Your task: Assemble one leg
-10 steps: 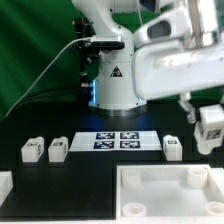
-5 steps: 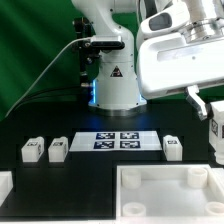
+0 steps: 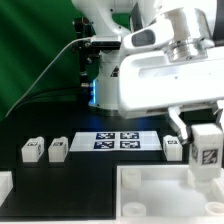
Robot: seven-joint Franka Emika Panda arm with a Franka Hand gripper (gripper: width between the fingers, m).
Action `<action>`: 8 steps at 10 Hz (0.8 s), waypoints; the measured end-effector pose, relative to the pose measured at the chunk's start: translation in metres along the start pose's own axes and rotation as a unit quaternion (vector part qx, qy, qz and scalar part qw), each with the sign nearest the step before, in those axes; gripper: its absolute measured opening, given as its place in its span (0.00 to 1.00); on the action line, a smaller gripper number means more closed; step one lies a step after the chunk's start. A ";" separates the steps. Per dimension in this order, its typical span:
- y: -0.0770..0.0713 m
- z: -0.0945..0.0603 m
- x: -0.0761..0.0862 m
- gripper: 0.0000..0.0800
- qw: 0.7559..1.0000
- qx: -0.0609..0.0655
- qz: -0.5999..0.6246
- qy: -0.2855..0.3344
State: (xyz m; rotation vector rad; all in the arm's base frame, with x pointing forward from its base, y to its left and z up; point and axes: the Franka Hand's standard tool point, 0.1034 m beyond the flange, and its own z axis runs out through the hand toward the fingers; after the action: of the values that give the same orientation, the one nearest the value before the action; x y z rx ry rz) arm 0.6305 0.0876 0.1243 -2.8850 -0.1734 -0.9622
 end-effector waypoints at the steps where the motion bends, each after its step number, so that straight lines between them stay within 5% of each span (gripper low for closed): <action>1: 0.004 0.001 0.000 0.36 1.000 0.004 0.010 -0.010; 5: -0.001 0.001 -0.002 0.36 1.000 0.007 0.016 -0.007; 8: -0.021 0.007 -0.013 0.36 1.000 0.013 0.012 -0.001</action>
Offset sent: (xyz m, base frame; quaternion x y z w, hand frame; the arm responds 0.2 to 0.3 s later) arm 0.0000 0.0000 0.0000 0.0000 0.0000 0.0000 1.0000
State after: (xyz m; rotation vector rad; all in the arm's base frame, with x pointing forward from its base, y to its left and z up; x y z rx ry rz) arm 0.6215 0.1077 0.1124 -2.8579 -0.1490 -0.9462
